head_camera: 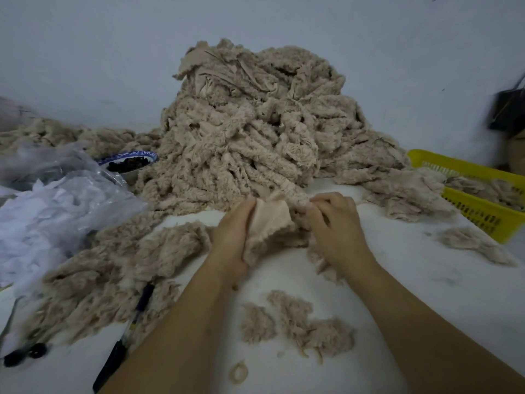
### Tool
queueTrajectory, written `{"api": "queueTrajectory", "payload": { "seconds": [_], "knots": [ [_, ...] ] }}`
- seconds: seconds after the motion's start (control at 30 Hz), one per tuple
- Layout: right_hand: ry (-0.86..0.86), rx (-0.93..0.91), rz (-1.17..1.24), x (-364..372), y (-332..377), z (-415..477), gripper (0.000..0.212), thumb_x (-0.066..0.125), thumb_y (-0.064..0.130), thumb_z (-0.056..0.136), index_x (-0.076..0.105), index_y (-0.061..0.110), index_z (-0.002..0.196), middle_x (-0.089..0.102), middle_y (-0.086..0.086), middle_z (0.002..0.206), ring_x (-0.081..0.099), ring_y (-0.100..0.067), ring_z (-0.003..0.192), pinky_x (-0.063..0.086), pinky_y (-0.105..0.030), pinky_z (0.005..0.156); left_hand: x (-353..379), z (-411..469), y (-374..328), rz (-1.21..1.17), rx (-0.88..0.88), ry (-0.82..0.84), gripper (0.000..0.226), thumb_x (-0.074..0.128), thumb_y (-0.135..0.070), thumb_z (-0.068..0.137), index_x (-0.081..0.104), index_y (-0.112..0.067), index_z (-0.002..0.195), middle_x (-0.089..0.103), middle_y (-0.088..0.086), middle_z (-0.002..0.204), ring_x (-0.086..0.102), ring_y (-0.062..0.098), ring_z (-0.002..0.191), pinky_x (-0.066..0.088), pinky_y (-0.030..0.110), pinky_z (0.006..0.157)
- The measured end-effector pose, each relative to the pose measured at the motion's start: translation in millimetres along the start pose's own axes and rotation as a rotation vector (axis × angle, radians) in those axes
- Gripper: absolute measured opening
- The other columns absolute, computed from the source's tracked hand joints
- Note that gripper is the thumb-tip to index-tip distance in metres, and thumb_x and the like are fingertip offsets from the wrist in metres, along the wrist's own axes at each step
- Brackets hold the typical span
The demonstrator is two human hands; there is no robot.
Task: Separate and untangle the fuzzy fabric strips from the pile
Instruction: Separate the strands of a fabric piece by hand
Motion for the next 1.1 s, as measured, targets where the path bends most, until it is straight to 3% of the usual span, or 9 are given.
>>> {"api": "queueTrajectory", "payload": {
  "seconds": [0.1,0.27,0.43,0.57,0.67,0.73,0.87,0.97,1.1],
  "knots": [
    [-0.023,-0.086,0.228,-1,13,-4,0.035,0.039,0.039,0.099,0.066,0.02,0.111,0.051,0.01,0.114,0.047,0.005,0.103,0.036,-0.009,0.087,8,-1,2,-0.002,0.015,0.112,0.032,0.066,-0.033,0.091,0.07,-0.007,0.109,0.07,0.022,0.109,0.064,0.038,0.103,0.048,0.051,0.098],
    [0.411,-0.005,0.283,36,10,-14,0.028,0.049,0.037,0.099,0.049,0.049,0.124,0.056,0.029,0.106,0.054,0.014,0.091,0.042,-0.007,0.071,16,0,4,-0.014,0.049,0.209,0.031,0.066,-0.036,0.081,0.073,-0.008,0.093,0.073,0.017,0.093,0.07,0.028,0.084,0.058,0.039,0.077],
    [0.314,0.01,0.232,28,-2,-6,0.011,0.054,0.03,0.098,0.06,0.035,0.091,0.057,0.017,0.091,0.053,0.004,0.081,0.039,-0.008,0.062,9,1,-3,-0.144,0.081,0.175,0.028,0.055,-0.033,0.095,0.065,-0.007,0.093,0.064,0.005,0.064,0.062,0.02,0.055,0.054,0.029,0.057],
    [0.078,-0.028,0.187,13,-2,-1,0.015,0.054,0.026,0.099,0.054,0.02,0.085,0.044,0.016,0.09,0.048,0.0,0.078,0.038,-0.014,0.063,10,-1,-8,0.58,0.328,0.045,0.028,0.056,-0.052,0.095,0.062,-0.025,0.09,0.062,-0.012,0.063,0.053,0.001,0.045,0.042,0.017,0.043],
    [0.007,-0.104,0.281,3,8,-1,0.011,0.055,0.025,0.099,0.054,0.024,0.089,0.044,0.018,0.097,0.051,0.002,0.082,0.041,-0.01,0.068,27,-4,0,0.863,0.396,0.205,0.032,0.061,-0.065,0.084,0.063,-0.041,0.105,0.066,-0.026,0.09,0.06,-0.015,0.077,0.047,0.006,0.06],
    [0.09,-0.071,0.355,5,8,-3,0.015,0.054,0.03,0.1,0.055,0.038,0.087,0.054,0.021,0.094,0.055,0.005,0.083,0.041,-0.008,0.066,26,-4,-1,0.816,0.412,0.198,0.017,0.065,-0.053,0.089,0.069,-0.037,0.088,0.067,-0.018,0.082,0.061,-0.003,0.066,0.047,0.012,0.055],
    [0.352,-0.05,0.253,26,6,-11,0.025,0.055,0.031,0.098,0.047,0.047,0.081,0.058,0.017,0.08,0.056,0.004,0.073,0.041,-0.011,0.057,19,-6,3,0.434,0.175,0.206,0.028,0.065,-0.035,0.087,0.056,-0.024,0.064,0.053,0.004,0.057,0.036,0.018,0.044,0.03,0.024,0.045],
    [0.365,-0.099,0.094,31,4,-8,0.02,0.056,0.026,0.097,0.046,0.036,0.083,0.047,0.014,0.083,0.049,-0.006,0.076,0.034,-0.017,0.059,18,-6,0,0.215,0.064,0.203,0.03,0.066,-0.037,0.068,0.051,-0.014,0.08,0.045,0.008,0.066,0.043,0.022,0.058,0.036,0.029,0.052],
    [0.372,-0.06,0.002,29,-5,-7,0.012,0.055,0.029,0.098,0.049,0.029,0.087,0.042,0.01,0.086,0.05,-0.017,0.079,0.039,-0.032,0.065,21,-8,1,0.125,0.069,0.251,0.023,0.06,-0.029,0.086,0.049,-0.013,0.098,0.046,0.013,0.073,0.047,0.025,0.059,0.038,0.033,0.047]
  ]
}}
Point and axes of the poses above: each hand's wrist, its own z-axis towards the middle knuckle, its own x-axis out of the palm, y = z × x, the point moved 6 cm from there along z, towards the middle knuckle
